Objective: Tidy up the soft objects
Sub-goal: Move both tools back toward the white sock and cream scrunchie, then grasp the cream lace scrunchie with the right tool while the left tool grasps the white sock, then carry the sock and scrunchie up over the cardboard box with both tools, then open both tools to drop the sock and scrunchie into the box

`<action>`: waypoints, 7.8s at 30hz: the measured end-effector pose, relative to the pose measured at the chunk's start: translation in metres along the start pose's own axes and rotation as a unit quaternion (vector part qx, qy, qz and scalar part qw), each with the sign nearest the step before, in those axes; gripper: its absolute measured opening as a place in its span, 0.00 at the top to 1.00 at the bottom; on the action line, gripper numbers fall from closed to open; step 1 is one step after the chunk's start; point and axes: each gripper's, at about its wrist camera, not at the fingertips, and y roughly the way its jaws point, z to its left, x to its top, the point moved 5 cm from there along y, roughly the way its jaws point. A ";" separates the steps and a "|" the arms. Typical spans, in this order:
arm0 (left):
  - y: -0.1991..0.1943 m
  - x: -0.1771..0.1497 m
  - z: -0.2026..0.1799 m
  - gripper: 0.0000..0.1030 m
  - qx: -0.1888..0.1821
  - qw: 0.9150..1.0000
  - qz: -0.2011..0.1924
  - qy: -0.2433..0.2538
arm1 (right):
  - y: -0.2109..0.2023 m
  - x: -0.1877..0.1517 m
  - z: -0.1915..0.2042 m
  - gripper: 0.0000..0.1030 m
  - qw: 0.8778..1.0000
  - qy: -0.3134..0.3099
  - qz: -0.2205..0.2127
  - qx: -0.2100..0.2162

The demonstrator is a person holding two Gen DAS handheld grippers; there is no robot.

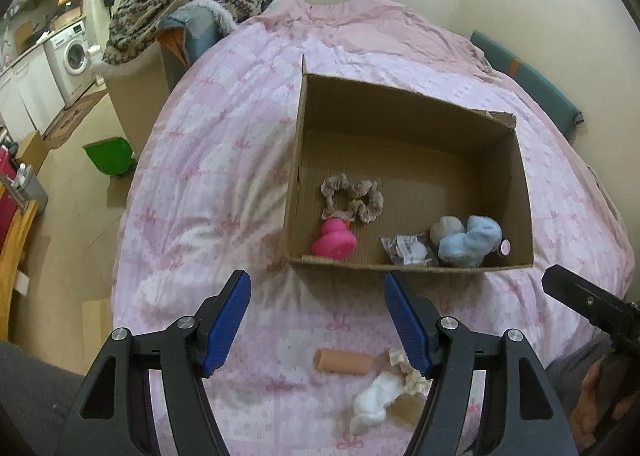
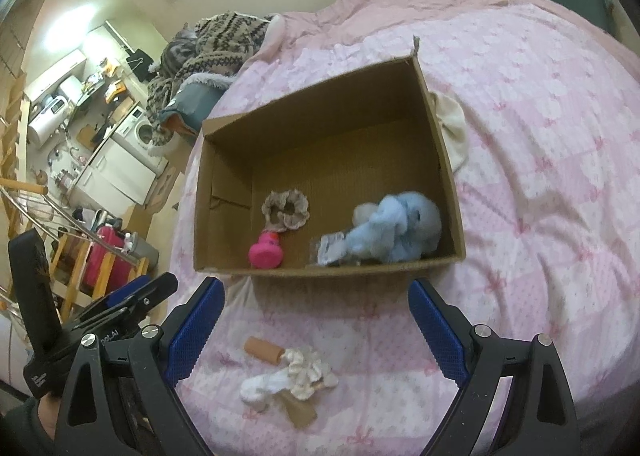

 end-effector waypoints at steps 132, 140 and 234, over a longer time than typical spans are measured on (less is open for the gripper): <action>-0.021 0.002 0.038 0.73 0.063 0.997 0.003 -0.051 | -0.008 -0.016 0.026 0.86 0.997 0.003 0.024 0.073; -0.037 0.048 0.013 0.73 0.035 0.998 -0.039 -0.015 | -0.039 0.028 0.029 0.86 0.997 -0.014 -0.027 0.069; 0.085 0.081 -0.038 0.29 -0.019 0.999 -0.010 0.044 | 0.055 0.077 -0.032 0.06 0.999 0.005 -0.017 -0.029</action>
